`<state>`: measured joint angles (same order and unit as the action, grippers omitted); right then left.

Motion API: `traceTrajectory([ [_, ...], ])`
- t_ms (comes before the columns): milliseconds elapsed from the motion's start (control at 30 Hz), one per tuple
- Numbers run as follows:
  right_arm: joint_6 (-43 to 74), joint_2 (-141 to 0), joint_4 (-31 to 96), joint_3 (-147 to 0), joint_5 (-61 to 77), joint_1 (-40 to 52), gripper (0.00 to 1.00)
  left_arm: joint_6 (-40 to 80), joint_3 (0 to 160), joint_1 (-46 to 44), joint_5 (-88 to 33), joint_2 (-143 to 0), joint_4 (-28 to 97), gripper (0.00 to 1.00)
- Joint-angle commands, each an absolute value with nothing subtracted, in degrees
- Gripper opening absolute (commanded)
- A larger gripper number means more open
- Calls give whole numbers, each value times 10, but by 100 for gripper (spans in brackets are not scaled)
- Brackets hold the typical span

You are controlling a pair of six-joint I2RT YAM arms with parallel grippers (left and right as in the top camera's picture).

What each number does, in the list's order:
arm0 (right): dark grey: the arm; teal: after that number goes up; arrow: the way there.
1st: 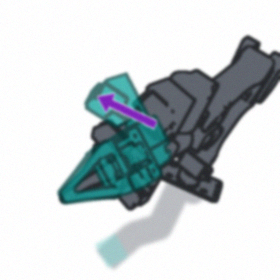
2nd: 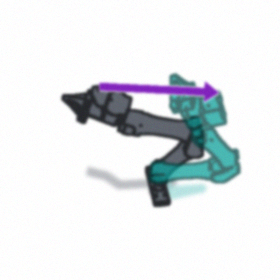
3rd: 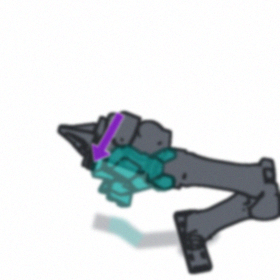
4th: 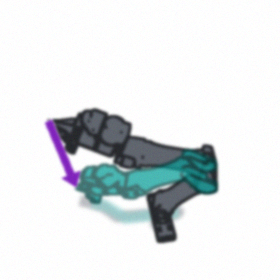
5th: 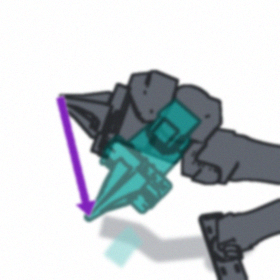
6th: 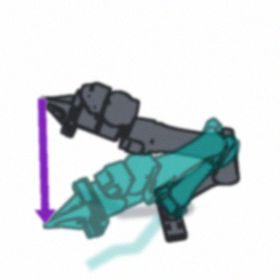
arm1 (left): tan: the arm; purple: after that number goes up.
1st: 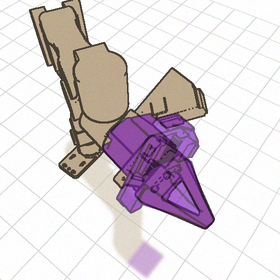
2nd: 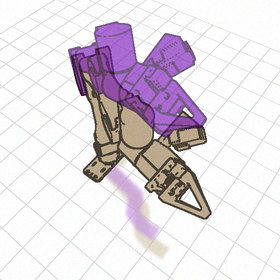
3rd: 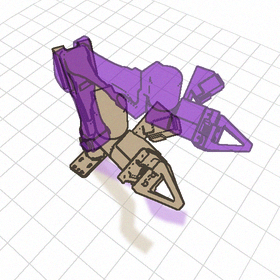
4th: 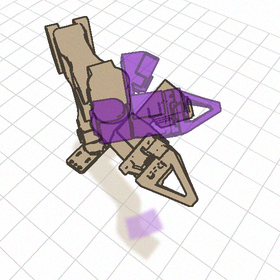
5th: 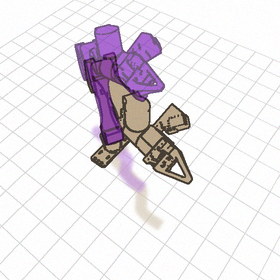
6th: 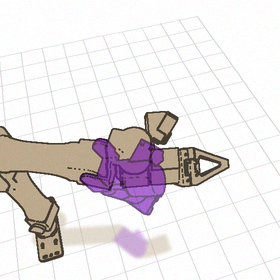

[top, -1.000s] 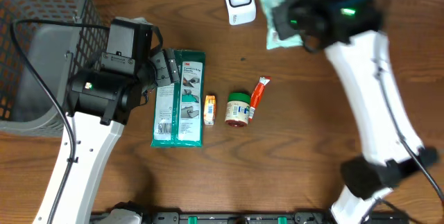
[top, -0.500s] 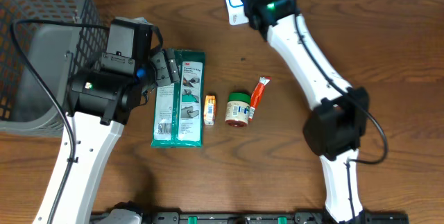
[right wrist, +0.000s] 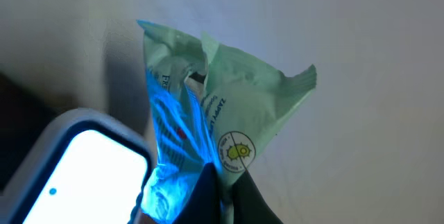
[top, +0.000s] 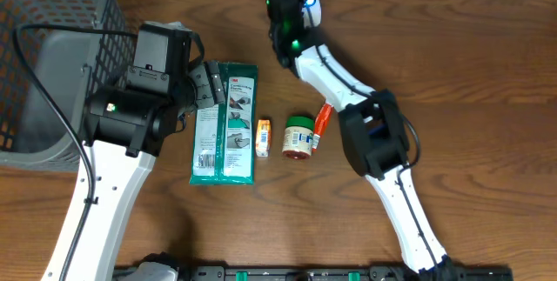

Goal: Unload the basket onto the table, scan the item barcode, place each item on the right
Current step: 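Lift the wipes pack and hold it over the white scanner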

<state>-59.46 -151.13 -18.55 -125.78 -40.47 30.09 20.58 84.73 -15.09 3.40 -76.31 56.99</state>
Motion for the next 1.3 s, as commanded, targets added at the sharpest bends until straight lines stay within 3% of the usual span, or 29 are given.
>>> traceTrajectory([
  [0, -669, -1530, -199, -1266, -415, 315, 1, 200, 856, -148, 41, -765, 571, 87],
  [900, -533, -1534, -83, -1266, -399, 330, 1, 200, 856, -148, 41, -765, 571, 86],
  [1267, -517, -1517, -111, -1267, -406, 320, 1, 200, 856, -148, 41, -765, 571, 86],
])
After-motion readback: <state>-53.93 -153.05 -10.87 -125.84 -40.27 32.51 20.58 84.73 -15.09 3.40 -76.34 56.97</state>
